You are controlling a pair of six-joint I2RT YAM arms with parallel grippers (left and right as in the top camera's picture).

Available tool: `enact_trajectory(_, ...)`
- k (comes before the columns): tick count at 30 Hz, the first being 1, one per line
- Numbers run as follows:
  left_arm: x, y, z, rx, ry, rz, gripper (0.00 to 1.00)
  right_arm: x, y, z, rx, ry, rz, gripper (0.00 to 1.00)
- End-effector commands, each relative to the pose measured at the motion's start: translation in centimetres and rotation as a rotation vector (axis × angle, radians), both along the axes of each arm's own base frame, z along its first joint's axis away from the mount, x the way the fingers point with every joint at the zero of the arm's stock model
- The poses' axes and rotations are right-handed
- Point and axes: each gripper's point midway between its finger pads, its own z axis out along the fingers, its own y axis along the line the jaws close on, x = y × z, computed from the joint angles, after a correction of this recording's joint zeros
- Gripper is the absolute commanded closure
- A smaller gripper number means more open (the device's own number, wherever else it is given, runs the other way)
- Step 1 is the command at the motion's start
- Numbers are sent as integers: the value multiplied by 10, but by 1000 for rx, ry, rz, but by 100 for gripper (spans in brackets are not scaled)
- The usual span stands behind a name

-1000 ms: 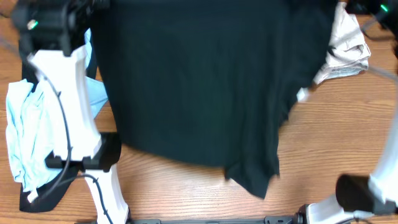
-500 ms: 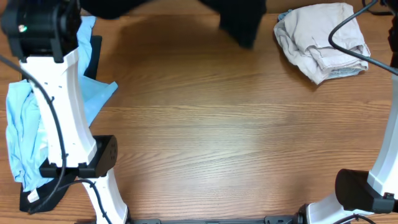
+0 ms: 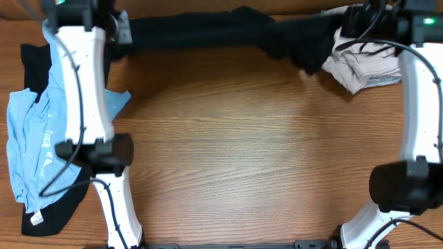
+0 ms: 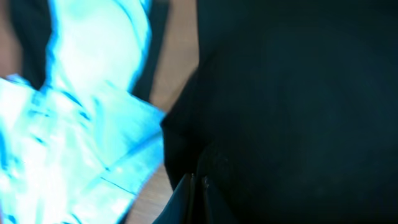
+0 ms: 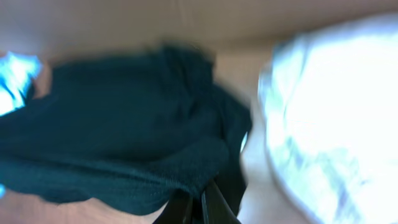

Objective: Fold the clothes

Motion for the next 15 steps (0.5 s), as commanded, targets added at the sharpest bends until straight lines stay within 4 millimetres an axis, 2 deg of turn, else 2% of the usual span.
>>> enact_trajectory(1,-4,-4,-17,-79,56,25,96,-12,-6,-21,6,60,-4,96)
enact_trajectory(5,-8,-17,-22,-145,81,2,96,-30,-1,-47,31,163,3,96)
enact_trajectory(9,-26,-23,-27,-159,138,-7,96,-55,3,-65,52,285,6,96)
enact_trajectory(11,-49,-24,-35,-159,212,-3,96,-72,5,-76,61,363,6,96)
enact_trajectory(15,-85,-24,-39,-159,293,13,96,-93,6,-86,70,410,-15,96)
